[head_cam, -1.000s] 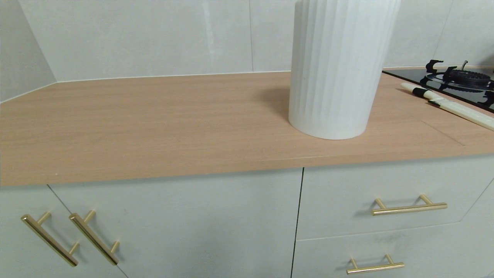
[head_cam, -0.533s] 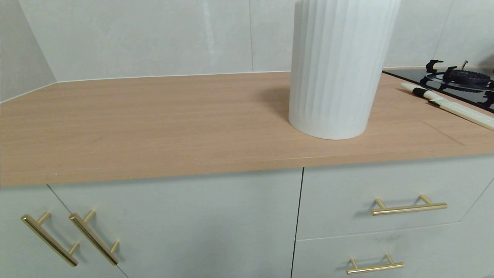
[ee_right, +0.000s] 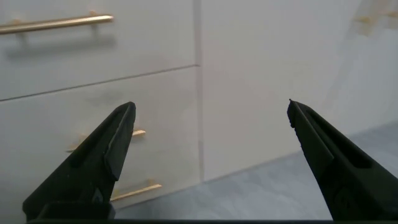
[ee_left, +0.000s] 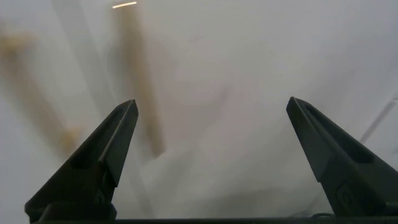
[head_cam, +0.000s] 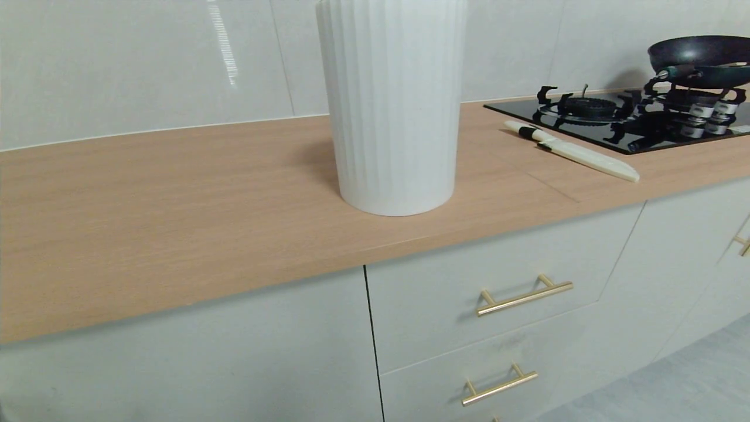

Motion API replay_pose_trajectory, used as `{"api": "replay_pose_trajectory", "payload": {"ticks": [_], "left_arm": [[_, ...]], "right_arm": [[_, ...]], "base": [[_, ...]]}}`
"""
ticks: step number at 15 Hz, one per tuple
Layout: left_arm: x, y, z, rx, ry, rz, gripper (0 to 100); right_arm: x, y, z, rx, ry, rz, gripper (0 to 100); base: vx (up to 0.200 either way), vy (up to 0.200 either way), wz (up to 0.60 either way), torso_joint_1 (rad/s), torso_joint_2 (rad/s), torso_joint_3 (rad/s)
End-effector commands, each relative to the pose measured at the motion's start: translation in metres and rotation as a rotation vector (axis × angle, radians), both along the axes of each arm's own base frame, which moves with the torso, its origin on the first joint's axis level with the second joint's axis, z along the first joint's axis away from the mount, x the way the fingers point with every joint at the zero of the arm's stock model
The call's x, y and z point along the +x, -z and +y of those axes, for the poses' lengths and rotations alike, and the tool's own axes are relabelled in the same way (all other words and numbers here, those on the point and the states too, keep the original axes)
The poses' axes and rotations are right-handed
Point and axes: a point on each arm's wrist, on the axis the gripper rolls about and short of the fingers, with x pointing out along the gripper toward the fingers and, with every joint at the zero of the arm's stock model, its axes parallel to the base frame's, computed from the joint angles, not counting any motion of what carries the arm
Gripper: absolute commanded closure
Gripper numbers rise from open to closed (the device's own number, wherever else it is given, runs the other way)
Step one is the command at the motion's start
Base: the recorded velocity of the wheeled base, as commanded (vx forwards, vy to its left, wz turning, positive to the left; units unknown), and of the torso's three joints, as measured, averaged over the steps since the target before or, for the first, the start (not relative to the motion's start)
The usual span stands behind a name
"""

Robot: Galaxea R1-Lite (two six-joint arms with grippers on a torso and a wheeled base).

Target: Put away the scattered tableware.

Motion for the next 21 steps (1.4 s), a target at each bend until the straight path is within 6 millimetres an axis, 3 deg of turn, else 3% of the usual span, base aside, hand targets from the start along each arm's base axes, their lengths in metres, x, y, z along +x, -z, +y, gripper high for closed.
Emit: {"api": "replay_pose_trajectory", "payload": {"ticks": [1, 7, 14, 21], "left_arm": [[0.0, 0.0001, 0.0, -0.001, -0.001, 0.001, 0], [0.0, 0.0, 0.0, -0.001, -0.001, -0.001, 0], [0.0, 0.0, 0.0, -0.001, -0.001, -0.001, 0], [0.0, 0.0, 0.0, 0.001, -0.001, -0.001, 0]], "right_arm": [[0.0001, 0.0001, 0.0, 0.0, 0.0, 0.002, 0], [0.0001, 0.0001, 0.0, -0.003, 0.0, 0.002, 0], [0.0, -0.0004, 0.0, -0.003, 0.0, 0.0, 0], [0.0001, 0.0001, 0.0, -0.002, 0.001, 0.002, 0]], "base": [[0.0, 0.0, 0.0, 0.0, 0.0, 0.0], [0.0, 0.0, 0.0, 0.0, 0.0, 0.0], [0.0, 0.0, 0.6, 0.0, 0.0, 0.002], [0.0, 0.0, 0.0, 0.0, 0.0, 0.0]]}}
